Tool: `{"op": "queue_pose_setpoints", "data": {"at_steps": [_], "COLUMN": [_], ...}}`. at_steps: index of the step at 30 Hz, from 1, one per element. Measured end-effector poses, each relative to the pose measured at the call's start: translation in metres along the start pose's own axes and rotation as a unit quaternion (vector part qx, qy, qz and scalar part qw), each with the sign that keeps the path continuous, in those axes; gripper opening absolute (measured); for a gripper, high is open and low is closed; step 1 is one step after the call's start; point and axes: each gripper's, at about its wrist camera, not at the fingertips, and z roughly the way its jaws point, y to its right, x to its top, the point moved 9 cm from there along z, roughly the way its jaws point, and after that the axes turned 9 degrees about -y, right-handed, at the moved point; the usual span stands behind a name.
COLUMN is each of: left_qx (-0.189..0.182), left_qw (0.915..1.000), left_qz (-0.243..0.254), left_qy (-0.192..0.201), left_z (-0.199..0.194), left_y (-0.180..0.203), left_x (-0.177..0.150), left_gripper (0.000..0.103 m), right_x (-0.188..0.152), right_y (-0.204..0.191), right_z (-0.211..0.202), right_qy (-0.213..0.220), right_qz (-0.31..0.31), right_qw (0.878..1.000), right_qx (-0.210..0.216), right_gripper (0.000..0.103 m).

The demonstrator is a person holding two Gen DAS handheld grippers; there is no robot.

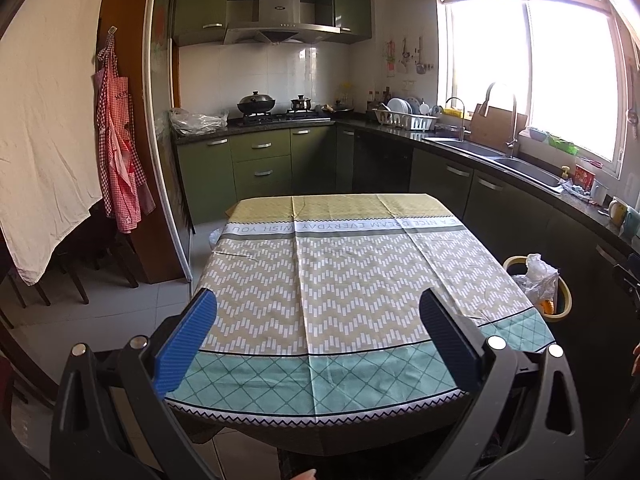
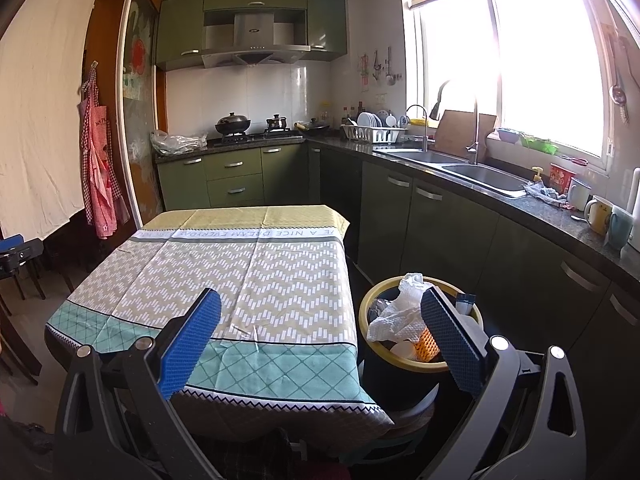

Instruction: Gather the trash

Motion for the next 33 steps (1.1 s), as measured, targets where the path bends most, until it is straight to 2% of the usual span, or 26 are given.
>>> {"op": "queue_pose_setpoints", "data": {"at_steps": [18,27,33], "left_qx": [-0.002,0.004,0.037], "left_qw": [1.0000,0.9996,0.9993], "left_qz": [-0.002,0.007,0.001], "left_qy": [-0.002,0.028,0.010], "left_z": [0.001,-0.004,0.006], "left_y": [0.002,-0.001,-0.007], "left_x": [0.000,0.006,0.007], "left_gripper": [0.097,0.095,0.095], "right_x": [0.002,0.002,0.001], "right_y": [0.001,0.002,0.002], "right_z": [-0.001,-0.001,-0.002], "right_qy": [0.002,0.003,0.004], "right_qz": [-0.001,-0.002,-0.001], "right_qw": [1.000,1.000,1.000], "right_qx": [0.001,0.002,0.003], "right_gripper": [0.099,0.099,0.099]}}
